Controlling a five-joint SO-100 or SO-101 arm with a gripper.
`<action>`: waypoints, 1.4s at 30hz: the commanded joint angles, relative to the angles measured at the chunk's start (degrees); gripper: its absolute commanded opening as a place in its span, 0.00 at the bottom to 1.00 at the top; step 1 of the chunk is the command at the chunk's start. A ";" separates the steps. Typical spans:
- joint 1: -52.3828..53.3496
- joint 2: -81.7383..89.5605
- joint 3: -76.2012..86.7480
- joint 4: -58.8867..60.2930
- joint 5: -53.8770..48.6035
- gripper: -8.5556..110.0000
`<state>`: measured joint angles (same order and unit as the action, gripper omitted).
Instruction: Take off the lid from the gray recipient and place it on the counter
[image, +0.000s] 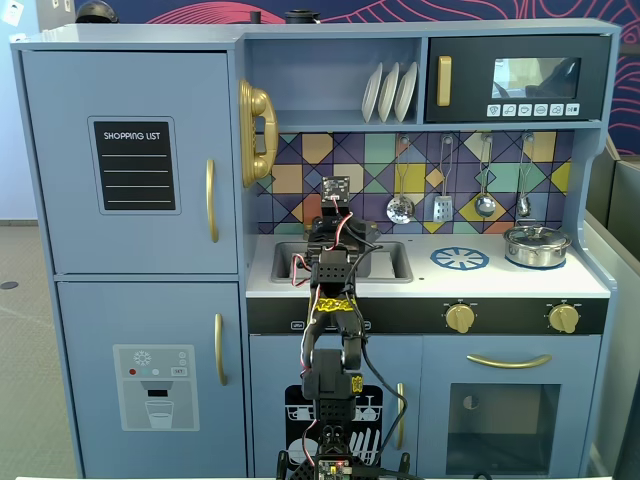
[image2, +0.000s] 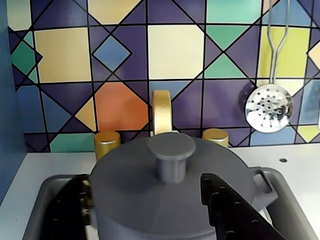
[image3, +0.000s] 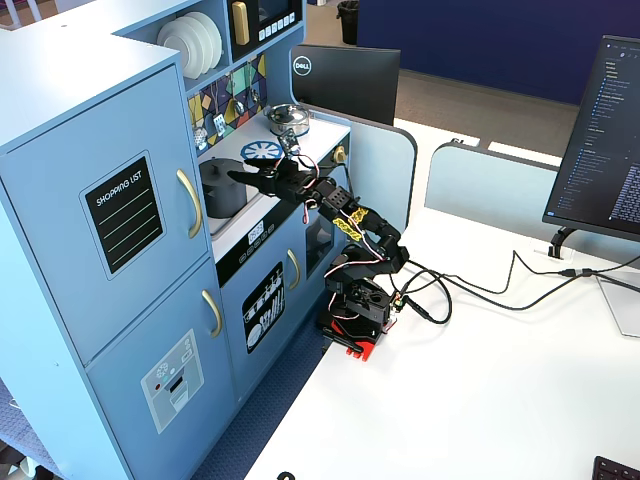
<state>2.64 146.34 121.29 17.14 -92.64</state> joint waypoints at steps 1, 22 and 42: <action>1.05 -3.08 0.00 -6.77 0.79 0.28; 1.58 -26.19 -7.38 -20.04 -0.97 0.25; 1.23 -23.64 -14.24 -17.14 -1.67 0.07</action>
<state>3.34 118.21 112.50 -2.29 -94.57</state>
